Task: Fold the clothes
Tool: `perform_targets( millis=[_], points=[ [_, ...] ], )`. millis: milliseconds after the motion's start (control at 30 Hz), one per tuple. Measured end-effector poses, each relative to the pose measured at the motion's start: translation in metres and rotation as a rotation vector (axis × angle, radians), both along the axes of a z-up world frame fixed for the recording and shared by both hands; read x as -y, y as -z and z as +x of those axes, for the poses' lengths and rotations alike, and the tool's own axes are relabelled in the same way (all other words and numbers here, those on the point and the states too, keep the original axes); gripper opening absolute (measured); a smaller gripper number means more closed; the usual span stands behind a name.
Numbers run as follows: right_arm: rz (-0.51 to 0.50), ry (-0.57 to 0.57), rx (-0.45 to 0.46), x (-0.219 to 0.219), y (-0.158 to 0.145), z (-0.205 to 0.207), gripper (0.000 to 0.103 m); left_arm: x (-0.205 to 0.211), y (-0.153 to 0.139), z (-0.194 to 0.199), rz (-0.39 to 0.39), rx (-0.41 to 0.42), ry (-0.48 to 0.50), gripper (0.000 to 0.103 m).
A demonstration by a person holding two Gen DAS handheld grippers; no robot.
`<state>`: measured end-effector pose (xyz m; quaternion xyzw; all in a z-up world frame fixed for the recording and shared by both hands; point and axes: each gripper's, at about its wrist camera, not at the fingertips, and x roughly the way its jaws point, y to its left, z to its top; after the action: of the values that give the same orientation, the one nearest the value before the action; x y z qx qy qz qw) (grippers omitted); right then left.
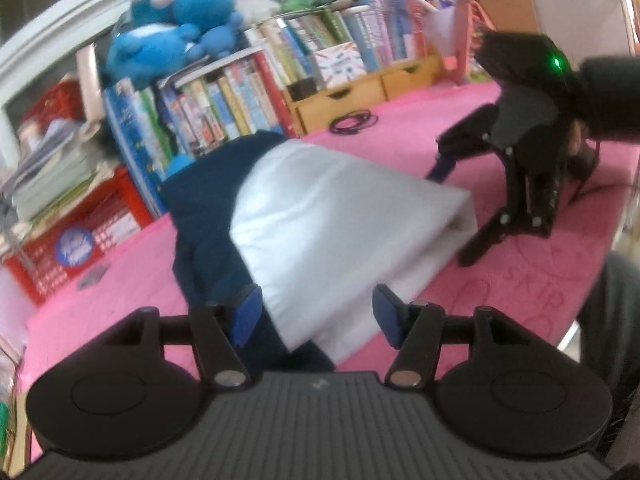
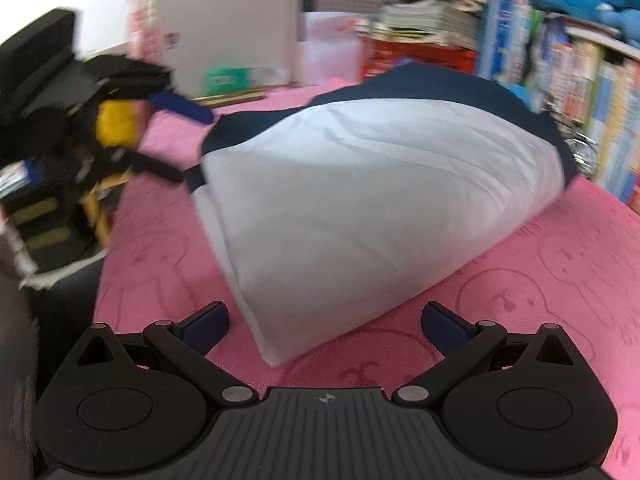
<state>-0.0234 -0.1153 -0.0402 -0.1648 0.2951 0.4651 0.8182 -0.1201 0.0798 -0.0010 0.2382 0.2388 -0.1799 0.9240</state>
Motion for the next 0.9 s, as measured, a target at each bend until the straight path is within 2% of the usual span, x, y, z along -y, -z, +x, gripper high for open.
perform_targets(
  millis=[67, 133, 200, 300, 367, 567, 633, 733, 833, 900],
  points=[
    [-0.032, 0.132, -0.019, -0.007, -0.006, -0.009, 0.103, 0.008, 0.006, -0.001, 0.035, 0.022, 0.012, 0.059],
    [-0.023, 0.234, 0.043, -0.009, -0.015, -0.026, 0.101, 0.012, 0.011, -0.003, 0.065, 0.038, 0.014, 0.062],
    [0.008, 0.273, 0.190, -0.011, -0.022, -0.051, 0.103, 0.015, 0.016, -0.002, 0.091, 0.055, 0.000, 0.064],
    [-0.130, 0.270, 0.443, -0.039, -0.015, -0.079, 0.103, 0.016, 0.023, 0.005, 0.094, 0.068, -0.078, 0.064],
    [-0.217, 0.278, 0.554, -0.059, -0.004, -0.086, 0.103, 0.015, 0.026, 0.009, 0.068, 0.059, -0.146, 0.070],
    [-0.275, 0.367, 0.579, -0.066, 0.009, -0.082, 0.102, 0.003, 0.040, 0.006, 0.201, 0.090, -0.213, 0.071],
    [-0.283, 0.385, 0.581, -0.062, 0.010, -0.080, 0.102, -0.008, 0.040, 0.008, 0.217, 0.079, -0.269, 0.071],
    [-0.296, 0.412, 0.585, -0.054, 0.012, -0.078, 0.102, -0.028, 0.035, 0.009, 0.205, 0.052, -0.341, 0.071],
    [-0.309, 0.439, 0.588, -0.047, 0.015, -0.076, 0.100, -0.041, 0.020, 0.008, 0.123, 0.025, -0.346, 0.068],
    [-0.295, 0.417, 0.610, -0.050, 0.014, -0.081, 0.100, -0.049, 0.008, 0.008, 0.060, 0.007, -0.343, 0.068]
  ],
)
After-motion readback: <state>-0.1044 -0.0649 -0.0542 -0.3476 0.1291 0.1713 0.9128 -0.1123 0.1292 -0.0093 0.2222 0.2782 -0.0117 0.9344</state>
